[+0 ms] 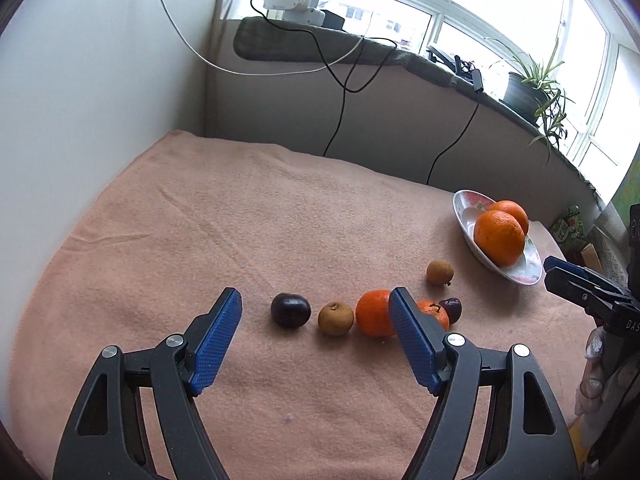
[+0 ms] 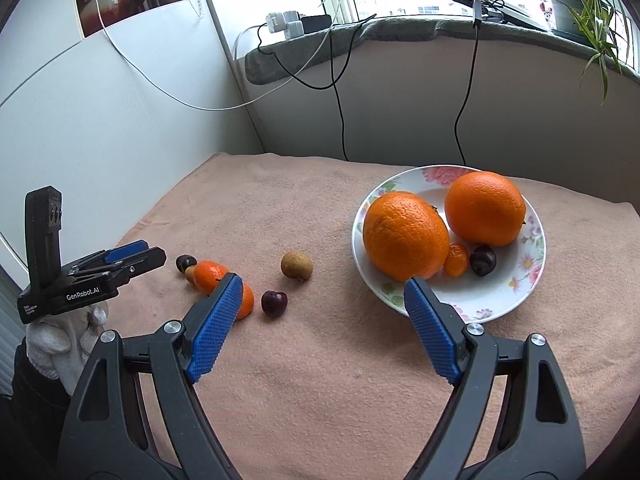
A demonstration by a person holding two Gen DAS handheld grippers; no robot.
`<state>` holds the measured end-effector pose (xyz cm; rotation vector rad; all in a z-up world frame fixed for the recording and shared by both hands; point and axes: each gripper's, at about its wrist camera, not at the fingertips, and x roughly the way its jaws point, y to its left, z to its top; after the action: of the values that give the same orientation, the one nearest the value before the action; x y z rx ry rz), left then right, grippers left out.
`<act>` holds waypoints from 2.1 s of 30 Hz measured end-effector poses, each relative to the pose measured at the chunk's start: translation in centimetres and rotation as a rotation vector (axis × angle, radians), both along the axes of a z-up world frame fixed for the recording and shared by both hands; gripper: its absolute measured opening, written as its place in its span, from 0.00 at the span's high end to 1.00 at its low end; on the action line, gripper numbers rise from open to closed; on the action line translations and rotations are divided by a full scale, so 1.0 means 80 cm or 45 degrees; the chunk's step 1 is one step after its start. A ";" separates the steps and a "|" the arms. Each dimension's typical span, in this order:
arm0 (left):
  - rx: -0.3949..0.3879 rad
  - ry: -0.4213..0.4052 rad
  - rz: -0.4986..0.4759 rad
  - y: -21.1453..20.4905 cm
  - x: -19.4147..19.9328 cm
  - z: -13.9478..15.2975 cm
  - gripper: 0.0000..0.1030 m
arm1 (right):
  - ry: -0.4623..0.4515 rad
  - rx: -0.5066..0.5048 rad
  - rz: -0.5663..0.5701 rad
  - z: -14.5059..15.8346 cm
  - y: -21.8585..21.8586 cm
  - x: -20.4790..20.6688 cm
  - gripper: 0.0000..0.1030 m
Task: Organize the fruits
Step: 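Close the left gripper on the dark plum while the right gripper closes on the stemmed mandarin, then lift and carry the plum and the mandarin toward the plate with both grippers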
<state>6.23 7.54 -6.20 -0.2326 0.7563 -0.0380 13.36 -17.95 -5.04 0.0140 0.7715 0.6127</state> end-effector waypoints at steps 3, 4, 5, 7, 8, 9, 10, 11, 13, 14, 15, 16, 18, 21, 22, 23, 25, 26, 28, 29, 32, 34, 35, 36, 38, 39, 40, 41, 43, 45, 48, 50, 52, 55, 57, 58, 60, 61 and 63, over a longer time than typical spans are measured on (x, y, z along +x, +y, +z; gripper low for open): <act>-0.011 0.002 0.008 0.007 -0.003 -0.003 0.26 | -0.014 -0.035 0.057 -0.005 0.023 -0.008 0.18; -0.014 0.001 0.011 0.009 -0.004 -0.004 0.26 | -0.020 -0.046 0.076 -0.007 0.030 -0.011 0.18; -0.018 0.002 0.014 0.012 -0.004 -0.005 0.26 | -0.024 -0.056 0.096 -0.009 0.037 -0.014 0.22; -0.037 0.011 0.015 0.018 -0.002 -0.009 0.28 | -0.021 -0.076 0.136 -0.012 0.049 -0.017 0.27; -0.046 0.016 0.013 0.021 -0.002 -0.011 0.31 | -0.021 -0.085 0.153 -0.014 0.055 -0.018 0.27; -0.052 0.023 0.011 0.023 -0.001 -0.013 0.34 | -0.023 -0.095 0.167 -0.015 0.061 -0.019 0.28; -0.060 0.031 0.011 0.026 0.001 -0.016 0.36 | -0.023 -0.105 0.181 -0.017 0.066 -0.020 0.29; -0.070 0.037 0.010 0.029 0.002 -0.018 0.39 | -0.022 -0.115 0.194 -0.019 0.072 -0.020 0.31; -0.088 0.051 0.006 0.035 0.005 -0.024 0.43 | -0.017 -0.134 0.218 -0.023 0.082 -0.019 0.34; -0.088 0.059 0.002 0.036 0.006 -0.026 0.47 | -0.015 -0.146 0.227 -0.025 0.086 -0.018 0.36; -0.085 0.068 0.000 0.038 0.008 -0.028 0.49 | -0.011 -0.156 0.234 -0.028 0.089 -0.017 0.37; -0.084 0.075 0.001 0.039 0.010 -0.030 0.50 | -0.004 -0.165 0.241 -0.031 0.094 -0.015 0.40; -0.102 0.087 -0.003 0.041 0.014 -0.033 0.56 | 0.008 -0.175 0.254 -0.038 0.100 -0.012 0.44; -0.114 0.100 -0.031 0.039 0.021 -0.036 0.58 | 0.019 -0.190 0.267 -0.046 0.107 -0.008 0.46; -0.114 0.105 -0.040 0.038 0.022 -0.038 0.58 | 0.021 -0.193 0.271 -0.048 0.109 -0.006 0.46; -0.116 0.109 -0.047 0.036 0.024 -0.039 0.59 | 0.024 -0.195 0.276 -0.049 0.111 -0.005 0.48; -0.123 0.115 -0.056 0.035 0.026 -0.041 0.61 | 0.024 -0.203 0.283 -0.051 0.114 -0.004 0.48; -0.126 0.117 -0.058 0.034 0.027 -0.042 0.61 | 0.024 -0.208 0.287 -0.052 0.115 -0.003 0.48; -0.129 0.123 -0.063 0.033 0.030 -0.044 0.62 | 0.028 -0.217 0.296 -0.055 0.119 -0.002 0.49; -0.128 0.127 -0.063 0.033 0.032 -0.046 0.64 | 0.029 -0.222 0.301 -0.056 0.120 -0.002 0.51; -0.127 0.139 -0.067 0.033 0.033 -0.048 0.67 | 0.035 -0.234 0.313 -0.060 0.124 0.001 0.52; -0.131 0.143 -0.069 0.033 0.033 -0.049 0.68 | 0.029 -0.241 0.321 -0.061 0.127 0.002 0.52; -0.135 0.145 -0.071 0.033 0.033 -0.049 0.69 | 0.026 -0.243 0.325 -0.061 0.129 0.002 0.52; -0.135 0.146 -0.075 0.033 0.033 -0.050 0.70 | 0.025 -0.245 0.330 -0.061 0.130 0.003 0.53; -0.139 0.150 -0.087 0.033 0.035 -0.051 0.74 | 0.018 -0.257 0.337 -0.061 0.133 0.004 0.53; -0.141 0.150 -0.091 0.032 0.036 -0.051 0.75 | 0.012 -0.266 0.341 -0.061 0.134 0.003 0.53; -0.134 0.148 -0.092 0.031 0.036 -0.051 0.75 | 0.007 -0.277 0.348 -0.062 0.136 0.002 0.53; -0.126 0.147 -0.093 0.030 0.036 -0.050 0.75 | 0.003 -0.289 0.357 -0.062 0.138 0.001 0.57; -0.123 0.144 -0.093 0.030 0.035 -0.050 0.75 | -0.007 -0.316 0.376 -0.064 0.142 -0.002 0.61; -0.127 0.142 -0.092 0.031 0.035 -0.049 0.75 | -0.025 -0.350 0.393 -0.064 0.146 -0.004 0.62; -0.137 0.137 -0.086 0.031 0.034 -0.049 0.76 | -0.033 -0.368 0.400 -0.064 0.149 -0.005 0.63; -0.141 0.132 -0.083 0.030 0.032 -0.048 0.76 | -0.033 -0.365 0.397 -0.064 0.149 -0.006 0.63; -0.147 0.127 -0.082 0.031 0.031 -0.047 0.76 | -0.031 -0.353 0.388 -0.064 0.147 -0.007 0.63; -0.153 0.116 -0.076 0.033 0.028 -0.043 0.76 | -0.026 -0.332 0.381 -0.063 0.143 -0.008 0.64; -0.154 0.108 -0.075 0.035 0.026 -0.041 0.76 | -0.027 -0.317 0.373 -0.060 0.140 -0.010 0.64; -0.155 0.103 -0.074 0.035 0.025 -0.039 0.76 | -0.029 -0.311 0.370 -0.059 0.138 -0.012 0.64; -0.156 0.093 -0.074 0.036 0.022 -0.035 0.76 | -0.035 -0.299 0.358 -0.055 0.134 -0.014 0.64; -0.156 0.088 -0.075 0.035 0.021 -0.033 0.76 | -0.036 -0.291 0.351 -0.053 0.132 -0.014 0.64; -0.154 0.080 -0.080 0.033 0.019 -0.029 0.76 | -0.038 -0.272 0.332 -0.049 0.126 -0.014 0.64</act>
<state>7.75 10.20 -8.49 -0.3265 0.8249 -0.1366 12.21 -7.88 -8.92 -0.2951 0.8129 0.7727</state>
